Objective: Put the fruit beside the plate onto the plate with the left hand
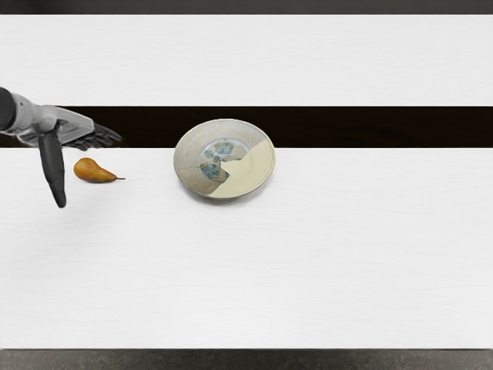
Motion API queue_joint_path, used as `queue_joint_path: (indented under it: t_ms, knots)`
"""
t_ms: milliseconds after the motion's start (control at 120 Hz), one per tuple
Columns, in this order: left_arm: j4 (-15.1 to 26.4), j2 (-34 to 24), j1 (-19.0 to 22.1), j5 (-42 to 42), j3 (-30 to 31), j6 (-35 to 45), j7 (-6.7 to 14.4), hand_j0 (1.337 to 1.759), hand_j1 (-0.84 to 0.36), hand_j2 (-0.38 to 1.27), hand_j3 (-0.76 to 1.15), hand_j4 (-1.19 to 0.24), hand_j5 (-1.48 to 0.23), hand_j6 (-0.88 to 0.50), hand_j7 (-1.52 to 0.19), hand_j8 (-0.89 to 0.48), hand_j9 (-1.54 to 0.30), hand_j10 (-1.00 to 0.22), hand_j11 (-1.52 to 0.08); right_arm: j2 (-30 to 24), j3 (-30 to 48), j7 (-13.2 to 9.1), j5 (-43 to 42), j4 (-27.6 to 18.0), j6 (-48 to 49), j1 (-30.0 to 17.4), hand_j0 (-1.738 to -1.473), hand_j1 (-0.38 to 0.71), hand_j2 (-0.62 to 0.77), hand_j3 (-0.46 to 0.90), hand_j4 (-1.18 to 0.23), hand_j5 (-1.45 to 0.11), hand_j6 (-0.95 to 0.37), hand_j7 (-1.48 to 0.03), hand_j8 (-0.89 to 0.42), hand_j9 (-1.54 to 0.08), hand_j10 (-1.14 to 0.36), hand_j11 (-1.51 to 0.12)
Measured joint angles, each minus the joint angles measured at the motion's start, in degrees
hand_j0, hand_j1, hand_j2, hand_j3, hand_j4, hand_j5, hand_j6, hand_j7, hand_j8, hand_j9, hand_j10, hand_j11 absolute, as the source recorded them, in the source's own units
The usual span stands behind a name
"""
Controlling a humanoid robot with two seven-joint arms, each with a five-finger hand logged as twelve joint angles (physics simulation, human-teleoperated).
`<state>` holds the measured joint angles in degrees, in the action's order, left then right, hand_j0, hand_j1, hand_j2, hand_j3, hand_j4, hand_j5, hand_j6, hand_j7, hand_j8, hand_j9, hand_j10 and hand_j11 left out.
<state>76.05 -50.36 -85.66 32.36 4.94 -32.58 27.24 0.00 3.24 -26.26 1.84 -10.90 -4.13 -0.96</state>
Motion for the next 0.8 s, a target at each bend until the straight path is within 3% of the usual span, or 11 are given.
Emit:
queue_joint_path:
  t_ms: [125, 358, 800]
  knots:
    - [0.7, 1.2, 0.5, 6.1, 0.2, 3.8, 3.3, 1.658, 0.35, 0.0, 0.0, 0.0, 0.0, 0.0, 0.0, 0.0, 0.0, 0.0, 0.0, 0.0, 0.0, 0.0, 0.0, 0.0, 0.0, 0.0, -1.658, -0.31, -0.01, 0.0, -0.03, -0.04, -0.03, -0.04, -0.03, -0.04, -0.03, -0.04]
    - [1.0, 4.7, 0.8, 16.1, 0.3, 9.8, 6.8, 1.658, 0.35, 0.0, 0.0, 0.0, 0.0, -0.01, 0.0, -0.01, 0.0, 0.0, 0.0, 0.0, 0.0, 0.0, 0.1, -0.1, 0.0, 0.0, -1.658, -0.31, -0.01, 0.0, -0.03, -0.04, -0.03, -0.04, -0.03, -0.04, -0.03, -0.04]
    - [1.0, 13.4, 5.9, 27.7, 1.8, 22.7, 7.7, 1.658, 0.35, 0.0, 0.0, 0.0, 0.0, -0.01, 0.0, -0.01, 0.0, 0.0, 0.0, 0.0, 0.0, 0.0, 0.1, 0.0, 0.0, 0.0, -1.658, -0.31, -0.01, 0.0, -0.03, -0.04, -0.03, -0.04, -0.03, -0.04, -0.03, -0.04]
